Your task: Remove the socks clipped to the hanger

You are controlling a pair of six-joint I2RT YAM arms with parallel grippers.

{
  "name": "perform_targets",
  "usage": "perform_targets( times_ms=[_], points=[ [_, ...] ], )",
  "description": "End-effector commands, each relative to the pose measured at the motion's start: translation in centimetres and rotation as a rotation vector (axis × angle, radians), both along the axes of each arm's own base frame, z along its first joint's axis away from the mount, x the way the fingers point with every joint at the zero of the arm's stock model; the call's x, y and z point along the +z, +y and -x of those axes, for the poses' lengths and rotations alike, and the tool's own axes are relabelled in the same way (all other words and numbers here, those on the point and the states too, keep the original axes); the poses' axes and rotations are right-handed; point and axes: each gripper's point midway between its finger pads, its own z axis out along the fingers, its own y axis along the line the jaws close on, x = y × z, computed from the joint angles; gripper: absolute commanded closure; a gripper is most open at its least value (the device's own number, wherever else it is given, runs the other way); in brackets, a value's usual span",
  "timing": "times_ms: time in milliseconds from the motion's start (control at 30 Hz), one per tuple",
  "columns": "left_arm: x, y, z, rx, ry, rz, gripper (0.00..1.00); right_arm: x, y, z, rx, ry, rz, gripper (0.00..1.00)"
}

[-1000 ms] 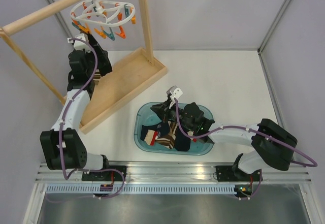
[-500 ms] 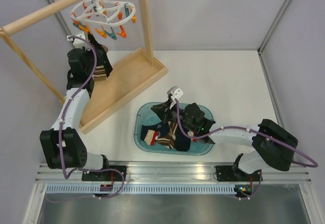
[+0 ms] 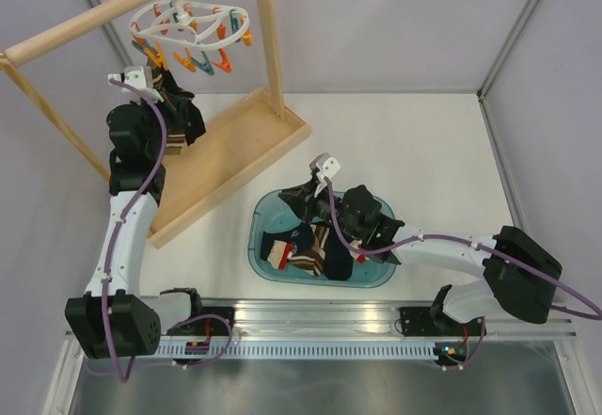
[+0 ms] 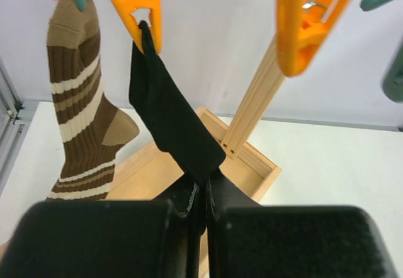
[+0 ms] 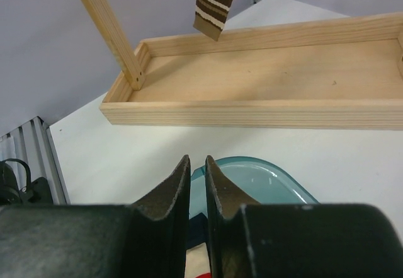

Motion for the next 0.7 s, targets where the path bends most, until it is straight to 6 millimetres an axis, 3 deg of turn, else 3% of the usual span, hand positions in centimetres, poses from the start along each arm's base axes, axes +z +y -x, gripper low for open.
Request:
perform_targets(
  times_ms=[0, 167, 233, 267, 333, 367, 433, 467, 533, 567, 633, 667],
  points=[
    [-0.1, -1.6, 1.9, -0.077, 0.022, 0.034, 0.98, 4.7, 0.5, -0.8, -0.021, -0.066, -0.046, 0.81],
    [-1.0, -2.5, 3.6, -0.122, 0.045, 0.037, 0.98, 9.1, 1.1, -1.8, -0.051, -0.107, -0.074, 0.80],
    [-0.5, -2.7, 4.3, -0.137, 0.029, 0.035, 0.98, 9.9, 1.5, -2.2, -0.053, -0.113, -0.067, 0.79],
    [-1.3, -2.9, 4.7, -0.145, 0.055, 0.038, 0.98, 11.4, 1.8, -2.4, -0.054, -0.129, -0.072, 0.79],
    [-1.0, -3.3, 5.4, -0.165, 0.044, 0.039, 0.98, 11.8, 2.5, -2.9, -0.056, -0.132, -0.063, 0.78],
    [-1.2, -3.3, 5.6, -0.165, 0.050, 0.040, 0.98, 13.3, 2.8, -3.1, -0.054, -0.147, -0.078, 0.78],
    [-1.0, -3.4, 6.1, -0.166, 0.039, 0.036, 0.98, 13.6, 3.7, -3.9, -0.049, -0.151, -0.070, 0.76],
    [-0.9, -3.3, 6.2, -0.162, 0.038, 0.033, 0.98, 15.2, 4.1, -4.1, -0.039, -0.166, -0.092, 0.76],
    [-0.8, -3.1, 6.2, -0.153, 0.033, 0.023, 0.98, 15.0, 5.3, -4.8, -0.001, -0.145, -0.103, 0.76],
    [-0.7, -3.1, 6.2, -0.151, 0.031, 0.022, 0.98, 16.5, 5.7, -4.9, 0.023, -0.158, -0.138, 0.76],
    [-0.7, -3.0, 6.1, -0.146, 0.032, 0.019, 0.98, 16.1, 6.9, -5.6, 0.075, -0.126, -0.168, 0.75],
    [-0.7, -3.0, 6.1, -0.145, 0.033, 0.019, 0.98, 18.0, 7.1, -5.8, 0.094, -0.147, -0.220, 0.75]
  ],
)
